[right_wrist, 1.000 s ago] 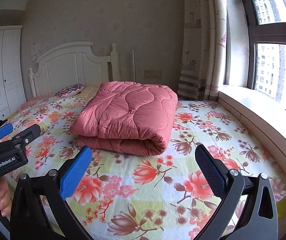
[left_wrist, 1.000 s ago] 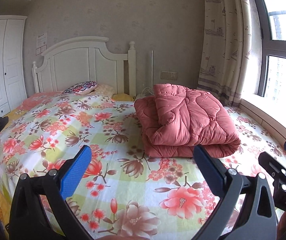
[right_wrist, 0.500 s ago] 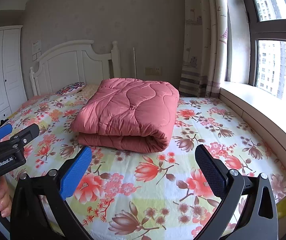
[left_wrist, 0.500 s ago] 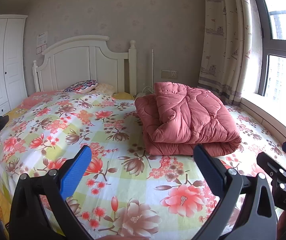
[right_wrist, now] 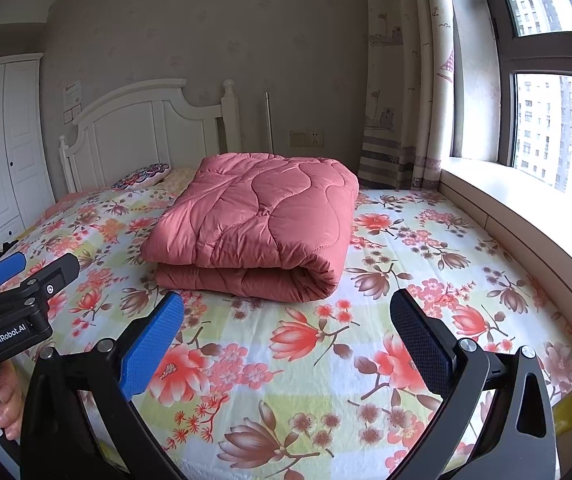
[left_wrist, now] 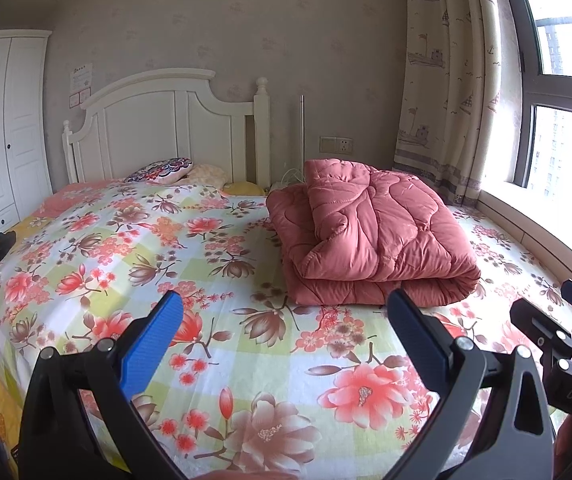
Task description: Fold large clothes
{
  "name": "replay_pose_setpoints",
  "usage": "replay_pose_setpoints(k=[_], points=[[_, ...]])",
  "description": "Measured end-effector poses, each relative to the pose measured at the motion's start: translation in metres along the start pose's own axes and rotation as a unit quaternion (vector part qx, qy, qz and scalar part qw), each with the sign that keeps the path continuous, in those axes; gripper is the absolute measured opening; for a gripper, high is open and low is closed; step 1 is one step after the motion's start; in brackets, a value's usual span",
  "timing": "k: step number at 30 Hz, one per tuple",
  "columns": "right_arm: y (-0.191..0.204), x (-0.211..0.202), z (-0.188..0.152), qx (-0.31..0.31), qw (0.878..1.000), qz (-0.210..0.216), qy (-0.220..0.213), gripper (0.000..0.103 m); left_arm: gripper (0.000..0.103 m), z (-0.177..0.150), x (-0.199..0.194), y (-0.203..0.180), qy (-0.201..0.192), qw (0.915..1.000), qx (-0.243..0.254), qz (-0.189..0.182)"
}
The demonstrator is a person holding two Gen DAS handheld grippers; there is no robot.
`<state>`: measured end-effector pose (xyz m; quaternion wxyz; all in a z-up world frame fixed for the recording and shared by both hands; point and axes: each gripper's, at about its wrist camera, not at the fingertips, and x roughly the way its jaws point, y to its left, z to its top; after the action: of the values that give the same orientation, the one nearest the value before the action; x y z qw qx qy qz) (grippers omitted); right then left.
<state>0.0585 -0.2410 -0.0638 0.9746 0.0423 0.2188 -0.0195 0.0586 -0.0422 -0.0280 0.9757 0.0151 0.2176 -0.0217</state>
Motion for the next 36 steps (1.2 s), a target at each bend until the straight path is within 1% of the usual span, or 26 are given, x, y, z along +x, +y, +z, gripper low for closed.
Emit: replay_pose_setpoints(k=[36], points=[[0.0002, 0.0049, -0.0051, 0.002, 1.0, 0.004, 0.011, 0.099, 0.101, -0.0063, 0.0028, 0.0016, 0.008, 1.0, 0.003, 0.0]])
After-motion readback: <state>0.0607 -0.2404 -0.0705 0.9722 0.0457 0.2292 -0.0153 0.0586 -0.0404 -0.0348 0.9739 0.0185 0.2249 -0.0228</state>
